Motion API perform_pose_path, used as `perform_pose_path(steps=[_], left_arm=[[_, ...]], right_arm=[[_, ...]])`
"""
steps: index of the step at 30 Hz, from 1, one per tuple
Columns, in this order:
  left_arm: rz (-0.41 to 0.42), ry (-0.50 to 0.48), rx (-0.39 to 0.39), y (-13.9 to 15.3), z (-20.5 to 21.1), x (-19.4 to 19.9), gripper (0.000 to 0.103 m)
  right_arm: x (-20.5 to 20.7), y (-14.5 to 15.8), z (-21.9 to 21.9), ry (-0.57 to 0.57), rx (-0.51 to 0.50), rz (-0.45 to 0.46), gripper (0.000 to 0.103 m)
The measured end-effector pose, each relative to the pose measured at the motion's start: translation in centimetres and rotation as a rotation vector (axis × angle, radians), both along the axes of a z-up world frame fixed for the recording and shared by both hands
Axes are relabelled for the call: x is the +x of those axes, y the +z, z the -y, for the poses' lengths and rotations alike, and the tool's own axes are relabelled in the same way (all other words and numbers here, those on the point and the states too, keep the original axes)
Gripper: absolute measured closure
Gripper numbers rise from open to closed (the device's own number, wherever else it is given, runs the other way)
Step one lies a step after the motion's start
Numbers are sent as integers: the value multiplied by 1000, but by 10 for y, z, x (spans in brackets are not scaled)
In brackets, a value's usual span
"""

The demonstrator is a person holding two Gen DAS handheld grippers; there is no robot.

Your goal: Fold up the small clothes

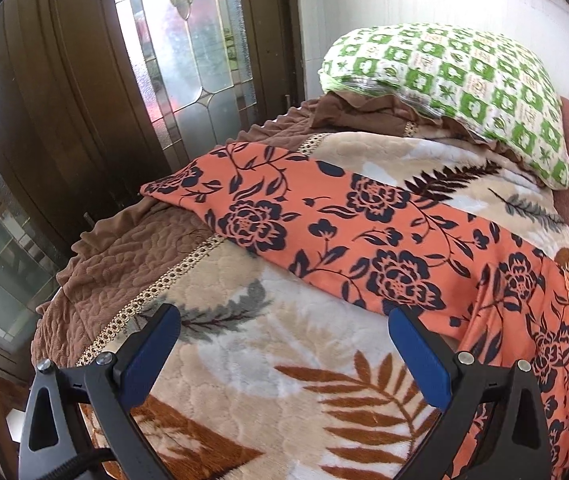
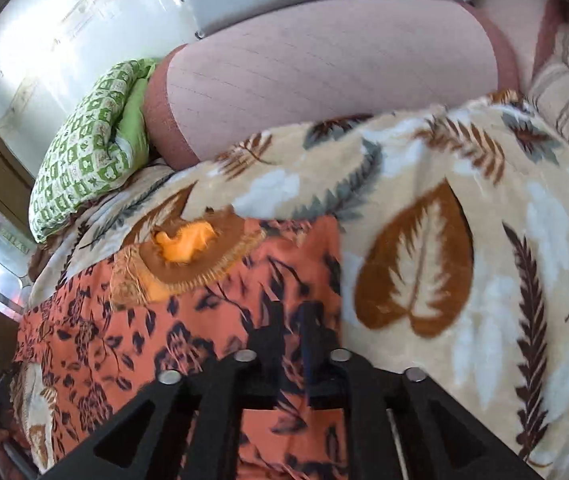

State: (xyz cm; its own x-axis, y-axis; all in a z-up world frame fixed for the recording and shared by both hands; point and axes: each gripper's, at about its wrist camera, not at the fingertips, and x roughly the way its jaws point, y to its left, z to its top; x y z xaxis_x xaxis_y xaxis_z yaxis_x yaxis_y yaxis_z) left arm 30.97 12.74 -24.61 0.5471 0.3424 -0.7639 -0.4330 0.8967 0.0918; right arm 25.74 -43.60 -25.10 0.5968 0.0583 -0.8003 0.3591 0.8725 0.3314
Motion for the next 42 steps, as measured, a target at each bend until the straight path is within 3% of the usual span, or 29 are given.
perform_pose_path(steps=[1, 2, 3, 5, 9, 12, 13, 14, 15, 20, 26, 29, 32, 34, 38, 42], left_arm=[[-1, -6, 1, 0, 3, 1, 0], [-4, -12, 1, -1, 5, 1, 0], [-7, -18, 1, -2, 7, 2, 0], [-11, -28, 9, -2, 11, 4, 0], [-15, -34, 8, -4, 15, 6, 0], [-18, -47, 13, -5, 19, 8, 0], [-20, -52, 18, -5, 21, 8, 0], [-22, -54, 20, -5, 21, 9, 0], [-24, -54, 20, -6, 21, 10, 0], [-30, -41, 12, -8, 18, 11, 0], [-44, -40, 1, -11, 16, 12, 0], [-55, -33, -33, -13, 7, 13, 0], [-56, 28, -44, -12, -13, 12, 0], [-47, 82, -74, -11, -33, 9, 0], [-35, 187, -114, -11, -74, 0, 0], [-39, 247, -159, -17, -113, -9, 0]], right_arm=[[0, -4, 1, -8, 25, 8, 63], [2, -9, 2, -7, 77, 23, 25], [0, -14, 3, -7, 134, 46, 16], [-2, -22, 8, -53, 202, 75, 15], [12, -30, 0, -76, 93, 43, 15], [30, -42, -5, -61, 39, -27, 19], [35, -48, -8, -43, 19, -54, 40], [41, -53, -12, -37, -30, -99, 80], [43, -55, -13, -48, -72, -121, 88], [35, -44, 1, -135, -116, -51, 96], [12, -70, 67, -396, -107, -133, 98], [-5, -68, 83, -429, 81, -71, 93], [-11, -31, 59, -349, -2, 43, 93], [-7, -10, 20, -195, -10, 101, 93], [16, -12, -68, 69, 3, 59, 93], [29, -56, -149, 237, 37, -77, 93]])
